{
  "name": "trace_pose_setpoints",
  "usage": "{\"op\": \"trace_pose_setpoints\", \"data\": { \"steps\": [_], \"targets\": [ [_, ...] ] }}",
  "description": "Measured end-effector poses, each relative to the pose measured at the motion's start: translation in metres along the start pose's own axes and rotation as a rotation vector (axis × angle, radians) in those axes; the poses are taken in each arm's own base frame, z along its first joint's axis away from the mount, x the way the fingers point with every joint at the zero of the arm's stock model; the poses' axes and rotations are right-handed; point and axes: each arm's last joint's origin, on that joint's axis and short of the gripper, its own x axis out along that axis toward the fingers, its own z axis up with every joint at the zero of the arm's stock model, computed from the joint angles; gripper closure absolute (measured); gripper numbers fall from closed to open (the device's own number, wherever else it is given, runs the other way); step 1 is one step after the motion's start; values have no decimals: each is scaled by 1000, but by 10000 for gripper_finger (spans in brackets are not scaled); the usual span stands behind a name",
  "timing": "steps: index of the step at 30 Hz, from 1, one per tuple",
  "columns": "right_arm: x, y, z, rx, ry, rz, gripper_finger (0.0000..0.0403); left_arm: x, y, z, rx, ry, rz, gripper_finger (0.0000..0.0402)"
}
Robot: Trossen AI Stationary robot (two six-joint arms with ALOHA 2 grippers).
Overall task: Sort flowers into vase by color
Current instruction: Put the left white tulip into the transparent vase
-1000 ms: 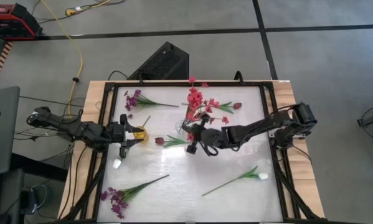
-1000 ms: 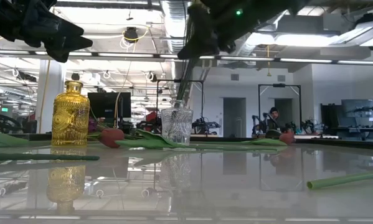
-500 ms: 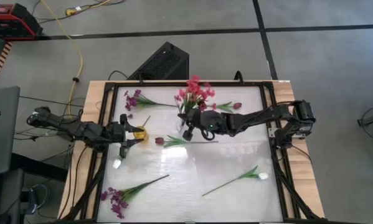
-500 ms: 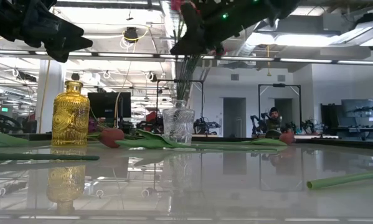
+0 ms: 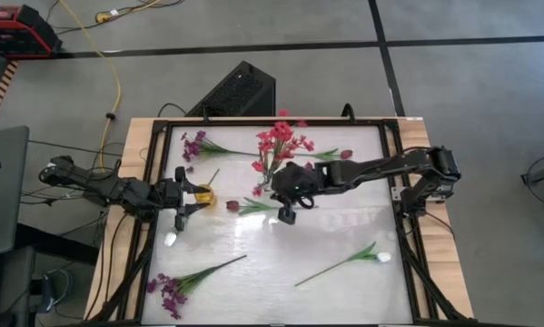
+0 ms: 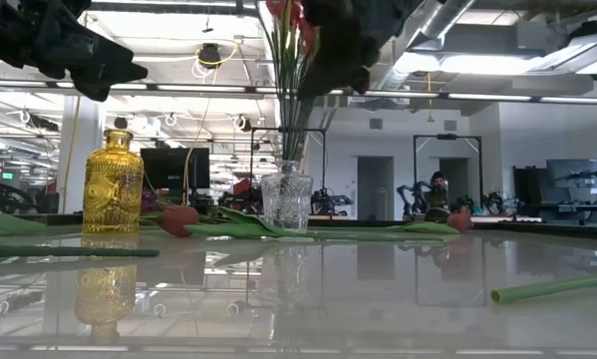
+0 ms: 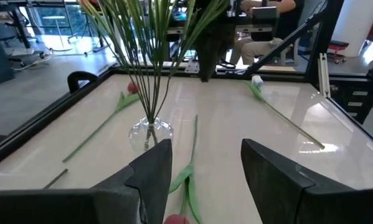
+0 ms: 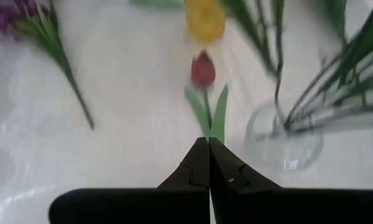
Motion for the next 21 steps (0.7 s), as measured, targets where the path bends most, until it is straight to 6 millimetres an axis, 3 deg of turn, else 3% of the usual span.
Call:
{"op": "trace_pose_setpoints", "data": {
  "steps": [7, 13, 18, 21],
  "targets": [
    [-8, 17, -18, 56, 189, -14, 382, 0, 0, 0, -7, 0, 0, 219],
    [-16, 44, -40, -1, 330, -7, 382, 0, 0, 0, -29, 0, 1, 219],
    [-16, 69, -63, -95, 319, -9, 382, 1, -1, -2, -115, 18, -8, 219],
    [-14, 72, -77, -101, 255, 26, 382, 4, -4, -6, -165, 72, -48, 219]
  ]
}}
